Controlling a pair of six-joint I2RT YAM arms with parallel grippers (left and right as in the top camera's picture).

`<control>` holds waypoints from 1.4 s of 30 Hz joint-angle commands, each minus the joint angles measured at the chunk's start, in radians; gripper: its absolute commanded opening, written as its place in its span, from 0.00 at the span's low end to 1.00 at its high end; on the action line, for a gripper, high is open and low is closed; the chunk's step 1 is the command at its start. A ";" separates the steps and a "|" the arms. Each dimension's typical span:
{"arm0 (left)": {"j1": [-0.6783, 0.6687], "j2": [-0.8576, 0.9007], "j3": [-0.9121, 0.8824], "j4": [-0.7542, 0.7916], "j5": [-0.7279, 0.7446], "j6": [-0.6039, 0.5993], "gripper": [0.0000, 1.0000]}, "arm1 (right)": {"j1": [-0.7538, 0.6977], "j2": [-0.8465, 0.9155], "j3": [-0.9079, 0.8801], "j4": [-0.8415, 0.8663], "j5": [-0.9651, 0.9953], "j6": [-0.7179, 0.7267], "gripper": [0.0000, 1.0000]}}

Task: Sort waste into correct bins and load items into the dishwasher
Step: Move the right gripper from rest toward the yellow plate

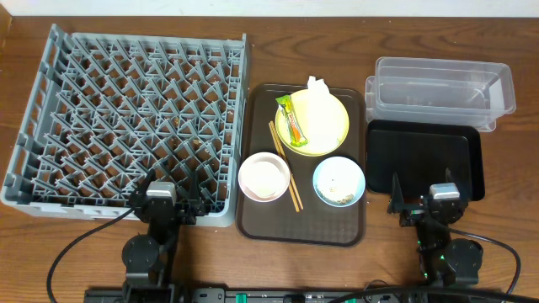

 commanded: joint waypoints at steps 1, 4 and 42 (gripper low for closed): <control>0.004 -0.006 -0.011 -0.040 0.018 0.010 0.88 | 0.009 -0.005 -0.002 -0.004 0.003 -0.007 0.99; 0.004 -0.006 -0.011 -0.040 0.018 0.010 0.88 | 0.009 -0.005 -0.002 -0.004 0.003 -0.007 0.99; 0.004 -0.006 -0.011 -0.040 0.018 0.008 0.88 | 0.009 -0.005 -0.002 0.003 0.003 0.008 0.99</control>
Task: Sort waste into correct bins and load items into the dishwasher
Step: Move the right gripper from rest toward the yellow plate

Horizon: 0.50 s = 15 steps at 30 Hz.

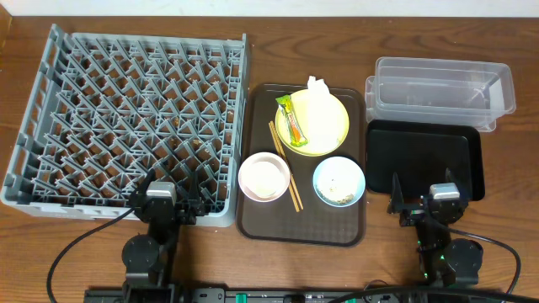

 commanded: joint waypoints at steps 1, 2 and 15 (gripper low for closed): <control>0.004 -0.006 -0.011 -0.040 0.018 -0.008 0.88 | 0.009 -0.005 -0.002 0.003 0.003 0.036 0.99; 0.004 -0.006 -0.010 -0.040 0.018 -0.029 0.88 | 0.009 -0.005 -0.002 0.004 0.003 0.048 0.99; 0.004 0.186 0.216 -0.201 0.018 -0.119 0.88 | 0.009 0.114 0.108 -0.045 0.036 0.143 0.99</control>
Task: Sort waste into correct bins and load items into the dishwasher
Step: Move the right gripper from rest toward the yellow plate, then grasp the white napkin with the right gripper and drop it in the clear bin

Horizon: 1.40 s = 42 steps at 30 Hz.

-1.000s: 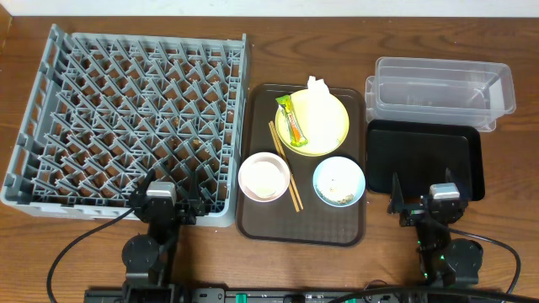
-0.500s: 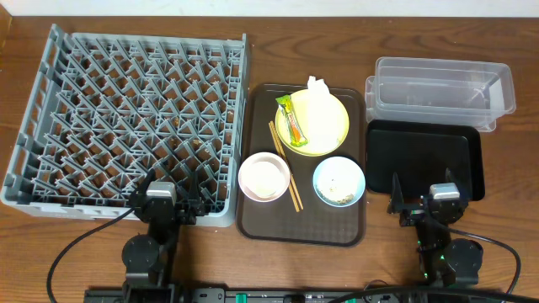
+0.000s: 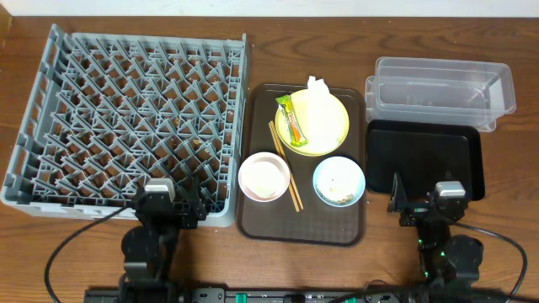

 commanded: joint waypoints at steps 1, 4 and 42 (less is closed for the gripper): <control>0.004 0.110 0.137 -0.047 0.014 -0.017 0.88 | 0.009 0.089 0.098 -0.021 0.012 0.035 0.99; 0.004 0.254 0.267 -0.134 0.017 -0.016 0.88 | 0.009 0.239 0.208 -0.060 0.003 0.035 0.99; 0.004 0.708 0.736 -0.679 0.111 -0.016 0.88 | 0.298 1.324 1.188 -0.510 -0.090 0.061 0.97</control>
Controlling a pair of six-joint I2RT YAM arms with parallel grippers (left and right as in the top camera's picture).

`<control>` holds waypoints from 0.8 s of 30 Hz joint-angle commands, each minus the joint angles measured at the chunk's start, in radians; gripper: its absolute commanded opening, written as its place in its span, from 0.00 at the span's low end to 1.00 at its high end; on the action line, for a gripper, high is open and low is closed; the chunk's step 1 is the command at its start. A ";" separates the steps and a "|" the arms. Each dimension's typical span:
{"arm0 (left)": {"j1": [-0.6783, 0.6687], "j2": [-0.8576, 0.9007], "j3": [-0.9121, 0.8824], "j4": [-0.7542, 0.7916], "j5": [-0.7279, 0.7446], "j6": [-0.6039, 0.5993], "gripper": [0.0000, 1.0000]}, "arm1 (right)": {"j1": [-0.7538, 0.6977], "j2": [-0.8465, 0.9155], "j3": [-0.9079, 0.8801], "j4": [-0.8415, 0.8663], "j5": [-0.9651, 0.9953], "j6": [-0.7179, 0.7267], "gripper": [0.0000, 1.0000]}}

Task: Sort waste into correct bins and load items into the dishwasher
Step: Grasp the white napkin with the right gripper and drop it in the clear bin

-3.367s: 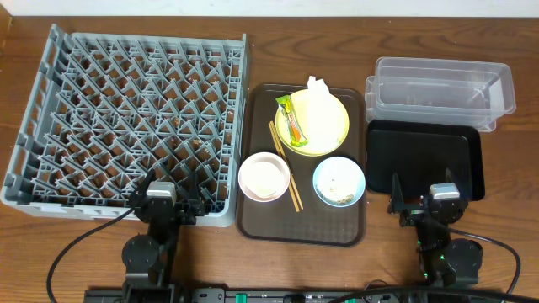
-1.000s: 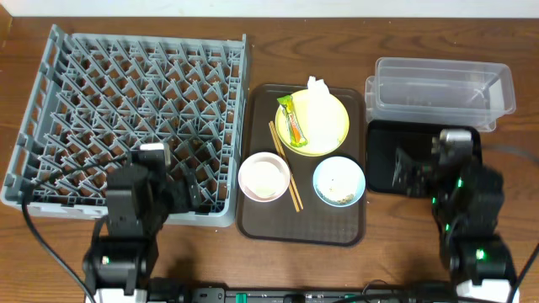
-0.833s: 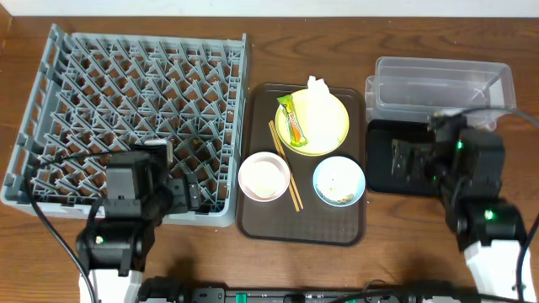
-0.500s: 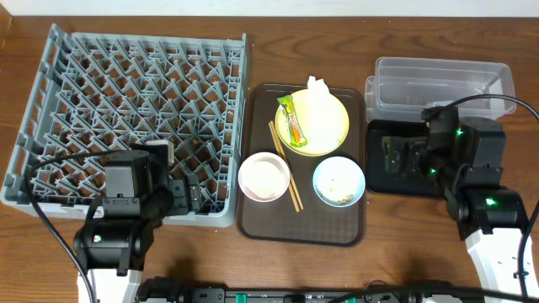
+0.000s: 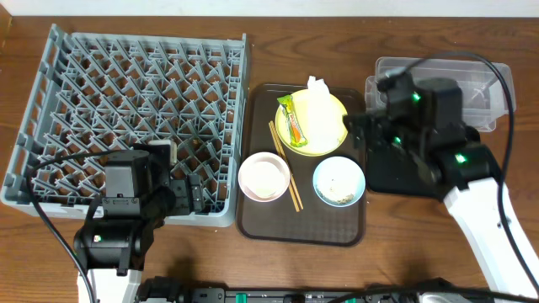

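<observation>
A brown tray [image 5: 253, 220] holds a yellow plate [image 5: 330, 133] with a green wrapper [image 5: 293, 119] and a crumpled white napkin [image 5: 317, 93] on it. On the same tray lie wooden chopsticks [image 5: 285, 165], a pink-rimmed bowl [image 5: 264, 177] and a blue bowl [image 5: 338, 182] with scraps. The grey dish rack [image 5: 135, 118] stands at the left. My right gripper [image 5: 357, 128] hovers at the plate's right edge; its jaws are too dark to read. My left gripper [image 5: 187, 190] hangs over the rack's front right corner, its state unclear.
Two stacked clear plastic bins [image 5: 484, 88] stand at the back right, partly under my right arm. A black tray [image 5: 396, 172] lies in front of them. The wooden table's front edge carries both arm bases and cables.
Both arms have risen from their low poses at the front edge. The right arm now reaches over the black tray to the yellow plate; the left arm stands over the rack's front corner.
At the first two moments both arms sat folded at the table's front edge, unmoving. Then both had shifted slightly. Now both are raised and extended, the right one towards the plate. Nothing on the brown tray has moved.
</observation>
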 commanded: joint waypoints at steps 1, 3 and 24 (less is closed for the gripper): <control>0.004 -0.003 0.026 -0.002 0.010 -0.010 0.88 | 0.066 0.146 0.128 -0.015 0.100 0.013 0.97; 0.004 -0.003 0.026 -0.002 0.010 -0.010 0.88 | 0.096 0.262 0.214 -0.014 0.153 0.024 0.95; 0.004 -0.003 0.026 -0.003 0.010 -0.010 0.88 | 0.192 0.809 0.274 0.089 0.280 0.201 0.36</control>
